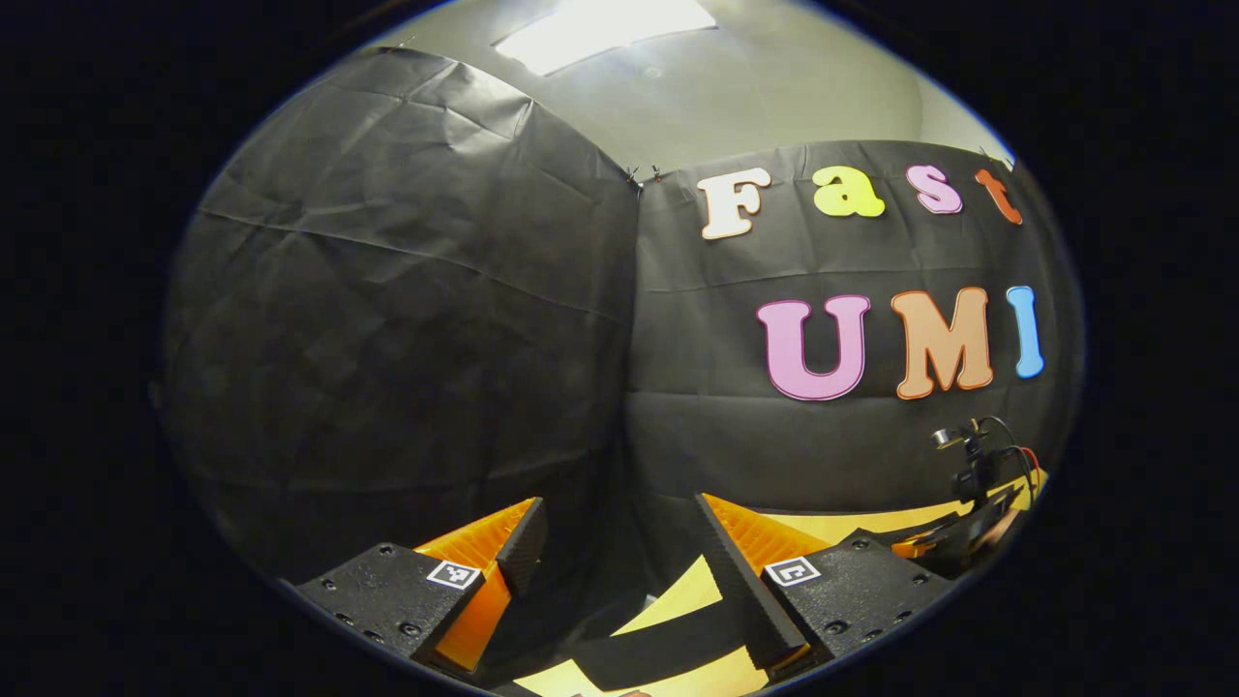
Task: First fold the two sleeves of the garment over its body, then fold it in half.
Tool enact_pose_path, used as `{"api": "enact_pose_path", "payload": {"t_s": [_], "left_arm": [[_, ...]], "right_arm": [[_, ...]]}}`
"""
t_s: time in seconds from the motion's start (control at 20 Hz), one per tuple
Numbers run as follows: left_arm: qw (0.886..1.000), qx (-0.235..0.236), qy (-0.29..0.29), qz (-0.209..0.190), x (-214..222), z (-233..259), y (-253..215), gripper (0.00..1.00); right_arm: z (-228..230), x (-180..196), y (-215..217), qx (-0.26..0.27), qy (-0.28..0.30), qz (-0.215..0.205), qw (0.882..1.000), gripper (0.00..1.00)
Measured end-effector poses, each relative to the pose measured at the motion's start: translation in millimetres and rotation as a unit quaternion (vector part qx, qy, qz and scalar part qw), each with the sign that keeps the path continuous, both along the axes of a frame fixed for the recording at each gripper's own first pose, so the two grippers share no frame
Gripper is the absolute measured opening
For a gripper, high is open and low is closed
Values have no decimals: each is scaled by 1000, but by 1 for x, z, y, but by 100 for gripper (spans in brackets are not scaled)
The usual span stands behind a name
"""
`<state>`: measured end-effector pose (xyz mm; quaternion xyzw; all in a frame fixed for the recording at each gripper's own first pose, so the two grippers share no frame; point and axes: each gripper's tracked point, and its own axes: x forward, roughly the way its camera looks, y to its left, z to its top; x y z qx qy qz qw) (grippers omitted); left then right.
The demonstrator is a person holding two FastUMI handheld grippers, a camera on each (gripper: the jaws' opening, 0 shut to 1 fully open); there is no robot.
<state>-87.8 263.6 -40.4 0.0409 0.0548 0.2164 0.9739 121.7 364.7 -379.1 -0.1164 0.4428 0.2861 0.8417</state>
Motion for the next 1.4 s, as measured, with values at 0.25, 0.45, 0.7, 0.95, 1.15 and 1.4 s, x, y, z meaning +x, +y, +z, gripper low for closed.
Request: {"api": "enact_pose_path", "payload": {"t_s": [0.25,0.45,0.7,0.95,1.15,1.4], "left_arm": [[1000,-13,12,-3,5,-15,7,90],[1000,-13,17,-6,12,-25,11,93],[999,-23,29,-18,21,-46,12,90],[996,-46,72,-17,22,-99,20,89],[993,-56,101,-16,27,-136,26,91],[985,-76,153,-23,31,-195,25,94]], "right_arm": [[25,2,29,48,-53,19,997,97],[74,7,20,68,-132,24,989,100],[135,-4,-21,90,-187,-5,978,100],[202,-10,-80,115,-245,-60,961,100],[250,-12,-137,124,-295,-115,940,99],[294,-25,-197,108,-349,-171,915,99]]}}
